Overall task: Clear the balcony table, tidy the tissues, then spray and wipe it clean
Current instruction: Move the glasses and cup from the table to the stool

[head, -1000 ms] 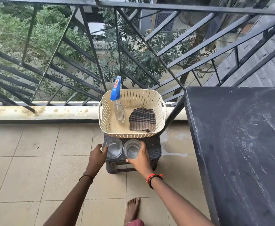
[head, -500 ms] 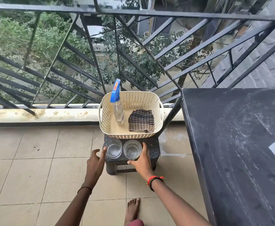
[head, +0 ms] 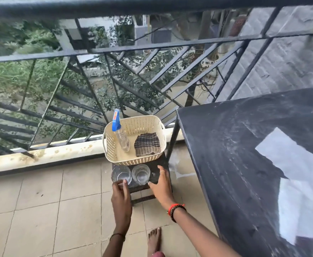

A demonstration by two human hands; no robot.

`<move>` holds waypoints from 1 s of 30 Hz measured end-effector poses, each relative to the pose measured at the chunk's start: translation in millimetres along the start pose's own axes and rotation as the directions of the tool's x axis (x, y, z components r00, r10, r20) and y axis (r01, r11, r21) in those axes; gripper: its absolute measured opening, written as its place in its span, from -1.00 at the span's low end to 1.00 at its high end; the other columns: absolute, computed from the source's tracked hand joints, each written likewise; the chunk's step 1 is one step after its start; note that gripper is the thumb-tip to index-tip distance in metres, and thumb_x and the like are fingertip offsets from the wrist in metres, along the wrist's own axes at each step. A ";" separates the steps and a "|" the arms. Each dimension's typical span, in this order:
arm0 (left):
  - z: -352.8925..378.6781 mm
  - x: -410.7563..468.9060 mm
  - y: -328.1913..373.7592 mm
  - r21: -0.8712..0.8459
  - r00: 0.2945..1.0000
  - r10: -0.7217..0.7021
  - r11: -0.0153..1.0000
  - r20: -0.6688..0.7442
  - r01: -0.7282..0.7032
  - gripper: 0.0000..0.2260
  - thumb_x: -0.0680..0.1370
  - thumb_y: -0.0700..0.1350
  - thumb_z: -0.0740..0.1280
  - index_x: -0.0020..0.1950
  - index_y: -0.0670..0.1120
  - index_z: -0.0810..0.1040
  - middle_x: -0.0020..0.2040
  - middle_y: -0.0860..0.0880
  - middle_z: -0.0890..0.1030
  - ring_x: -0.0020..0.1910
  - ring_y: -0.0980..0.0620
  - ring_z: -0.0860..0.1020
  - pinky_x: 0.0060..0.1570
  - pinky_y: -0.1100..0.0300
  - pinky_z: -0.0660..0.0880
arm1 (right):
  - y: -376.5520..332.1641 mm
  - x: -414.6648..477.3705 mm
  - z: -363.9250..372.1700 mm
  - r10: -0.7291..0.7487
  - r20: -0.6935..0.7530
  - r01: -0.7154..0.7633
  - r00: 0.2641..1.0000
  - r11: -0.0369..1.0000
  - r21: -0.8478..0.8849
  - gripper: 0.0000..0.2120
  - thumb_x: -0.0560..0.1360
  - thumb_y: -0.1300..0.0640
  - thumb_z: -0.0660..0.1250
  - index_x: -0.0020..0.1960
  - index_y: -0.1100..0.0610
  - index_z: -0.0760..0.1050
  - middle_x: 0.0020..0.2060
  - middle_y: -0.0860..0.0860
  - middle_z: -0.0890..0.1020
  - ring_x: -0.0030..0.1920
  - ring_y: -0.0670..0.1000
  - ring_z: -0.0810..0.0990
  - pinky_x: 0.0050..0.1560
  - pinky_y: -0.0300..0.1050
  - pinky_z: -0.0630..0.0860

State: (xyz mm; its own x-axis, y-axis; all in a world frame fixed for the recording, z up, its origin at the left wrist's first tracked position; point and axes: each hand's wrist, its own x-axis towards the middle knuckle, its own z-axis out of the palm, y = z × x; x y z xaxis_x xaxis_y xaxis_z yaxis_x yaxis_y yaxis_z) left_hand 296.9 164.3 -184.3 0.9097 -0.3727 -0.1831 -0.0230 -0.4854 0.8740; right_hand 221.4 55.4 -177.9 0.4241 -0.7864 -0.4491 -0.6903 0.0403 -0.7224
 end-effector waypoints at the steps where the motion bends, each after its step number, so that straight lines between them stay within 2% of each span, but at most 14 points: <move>1: 4.9 -5.0 10.4 -0.005 1.000 0.024 1.000 0.014 -0.024 -0.88 0.63 -0.07 0.18 0.01 -0.10 0.42 -0.24 0.00 0.53 -0.29 0.00 0.50 -0.28 0.08 0.37 | -2.6 -5.8 -10.1 -0.006 -0.029 0.007 1.000 1.000 0.025 -0.38 0.48 0.27 0.35 0.47 0.16 0.19 0.40 0.07 0.28 0.40 0.01 0.30 0.33 -0.27 0.22; 4: 24.2 -18.1 35.5 0.014 0.994 0.068 0.997 0.089 -0.070 -0.85 0.64 -0.05 0.16 0.00 -0.11 0.43 -0.19 -0.07 0.52 -0.20 -0.09 0.51 -0.16 -0.01 0.42 | -5.8 -21.5 -42.8 -0.018 -0.138 0.033 0.990 0.994 0.107 -0.59 0.48 0.25 0.34 0.31 0.12 0.40 0.25 0.01 0.45 0.27 -0.03 0.44 0.30 -0.18 0.38; 6: 41.0 -29.1 54.4 0.019 0.982 0.092 0.995 0.165 -0.096 -0.81 0.64 -0.03 0.15 0.05 -0.13 0.44 -0.14 -0.11 0.53 -0.14 -0.11 0.51 -0.09 -0.03 0.43 | -3.5 -32.1 -68.6 -0.006 -0.214 0.044 0.977 0.984 0.175 -0.71 0.48 0.26 0.33 0.19 0.12 0.49 0.14 0.02 0.54 0.14 -0.06 0.52 0.19 -0.18 0.47; 8: 59.4 -46.4 77.6 -0.011 0.959 0.148 0.989 0.243 -0.150 -0.85 0.64 -0.06 0.16 0.07 -0.11 0.45 -0.10 -0.09 0.54 -0.10 -0.10 0.52 -0.04 0.00 0.44 | 0.4 -44.5 -100.0 0.041 -0.297 0.033 0.954 0.970 0.242 -0.78 0.47 0.31 0.32 0.11 0.19 0.54 0.06 0.08 0.61 0.02 -0.04 0.57 0.08 -0.22 0.49; 10: 75.8 -65.9 101.8 -0.047 0.924 0.222 0.975 0.311 -0.218 -0.92 0.63 -0.09 0.18 0.06 -0.04 0.44 -0.09 -0.06 0.56 -0.09 -0.09 0.54 -0.03 0.01 0.46 | 7.8 -58.2 -130.4 0.089 -0.370 0.035 0.925 0.948 0.316 -0.81 0.47 0.35 0.32 0.07 0.27 0.55 0.00 0.14 0.64 -0.04 -0.01 0.59 0.06 -0.18 0.51; 14: 107.5 -108.0 147.6 -0.126 0.827 0.352 0.935 0.438 -0.331 -0.92 0.62 -0.21 0.19 0.03 -0.13 0.47 -0.12 -0.03 0.54 -0.16 0.03 0.48 -0.15 0.34 0.30 | 34.3 -91.2 -188.5 0.165 -0.527 0.056 0.834 0.924 0.378 -0.85 0.47 0.35 0.34 0.04 0.28 0.57 -0.09 0.08 0.66 -0.11 -0.03 0.61 -0.06 -0.38 0.48; 16: 126.0 -133.4 163.8 -0.140 0.770 0.398 0.914 0.499 -0.382 -0.90 0.62 -0.22 0.19 0.04 -0.20 0.49 -0.10 -0.01 0.52 -0.12 0.11 0.43 -0.14 0.45 0.26 | 57.0 -110.7 -215.6 0.217 -0.606 0.053 0.765 0.917 0.395 -0.86 0.47 0.34 0.34 0.02 0.26 0.58 -0.14 0.03 0.66 -0.16 -0.08 0.60 -0.10 -0.46 0.46; 18: 144.2 -155.3 175.7 -0.173 0.701 0.418 0.902 0.578 -0.396 -0.88 0.63 -0.20 0.18 0.06 -0.19 0.48 -0.09 -0.02 0.53 -0.12 0.06 0.46 -0.14 0.37 0.26 | 79.2 -129.2 -238.6 0.276 -0.680 0.046 0.680 0.909 0.414 -0.86 0.45 0.35 0.35 -0.03 0.21 0.59 -0.20 0.01 0.64 -0.19 -0.09 0.60 -0.07 -0.37 0.50; 20: 161.1 -180.3 186.8 -0.218 0.613 0.438 0.890 0.658 -0.401 -0.90 0.63 -0.18 0.18 0.05 -0.14 0.47 -0.11 -0.04 0.56 -0.16 0.00 0.49 -0.16 0.29 0.29 | 102.7 -151.1 -258.2 0.342 -0.733 0.058 0.588 0.886 0.459 -0.84 0.43 0.39 0.34 -0.08 0.18 0.59 -0.22 0.06 0.63 -0.25 -0.19 0.59 -0.11 -0.25 0.53; 22: 173.2 -204.2 195.3 -0.247 0.537 0.439 0.886 0.721 -0.392 -0.91 0.63 -0.15 0.18 0.02 -0.10 0.46 -0.15 -0.04 0.56 -0.20 -0.03 0.51 -0.19 0.21 0.33 | 119.0 -174.1 -272.9 0.401 -0.751 0.082 0.525 0.854 0.514 -0.85 0.43 0.46 0.31 -0.08 0.28 0.58 -0.21 0.09 0.61 -0.29 -0.30 0.57 -0.18 -0.33 0.48; 24: 180.2 -230.8 202.9 -0.259 0.447 0.416 0.891 0.792 -0.372 -0.91 0.63 -0.10 0.18 0.01 -0.06 0.46 -0.20 -0.06 0.56 -0.23 -0.02 0.51 -0.26 0.18 0.38 | 132.3 -199.3 -283.7 0.450 -0.773 0.092 0.448 0.836 0.540 -0.86 0.45 0.44 0.30 -0.09 0.28 0.58 -0.23 0.04 0.62 -0.28 -0.33 0.57 -0.20 -0.45 0.45; 25: 185.8 -252.6 207.8 -0.276 0.364 0.418 0.882 0.832 -0.383 -0.91 0.63 -0.09 0.18 0.02 -0.05 0.46 -0.21 -0.08 0.57 -0.24 -0.02 0.52 -0.26 0.23 0.40 | 141.8 -219.2 -291.9 0.480 -0.791 0.105 0.380 0.827 0.552 -0.86 0.46 0.42 0.30 -0.10 0.24 0.58 -0.23 0.02 0.62 -0.27 -0.32 0.57 -0.19 -0.46 0.46; 27: 191.6 -270.8 209.7 -0.274 0.296 0.412 0.869 0.862 -0.411 -0.91 0.63 -0.09 0.18 0.04 -0.04 0.45 -0.19 -0.08 0.57 -0.26 0.03 0.53 -0.30 0.36 0.40 | 150.6 -236.0 -298.8 0.508 -0.789 0.106 0.345 0.814 0.571 -0.84 0.47 0.41 0.30 -0.10 0.18 0.57 -0.24 -0.01 0.62 -0.28 -0.31 0.57 -0.18 -0.46 0.46; 30: 199.5 -304.9 211.6 -0.307 0.167 0.420 0.835 0.892 -0.456 -0.91 0.63 -0.12 0.18 0.05 -0.07 0.45 -0.22 0.01 0.55 -0.32 0.10 0.51 -0.36 0.44 0.37 | 170.3 -265.7 -305.5 0.572 -0.785 0.125 0.238 0.784 0.608 -0.83 0.48 0.39 0.29 -0.11 0.16 0.58 -0.21 -0.02 0.63 -0.27 -0.22 0.58 -0.14 -0.36 0.49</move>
State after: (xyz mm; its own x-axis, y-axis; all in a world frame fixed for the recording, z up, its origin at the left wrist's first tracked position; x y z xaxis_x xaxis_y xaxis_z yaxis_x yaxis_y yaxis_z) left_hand -68.0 17.5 -33.3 -0.2272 -0.9717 -0.0653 -0.3070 0.0079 0.9517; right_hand -187.9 82.9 -21.0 -0.7537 -0.6484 -0.1071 -0.1316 0.3086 -0.9421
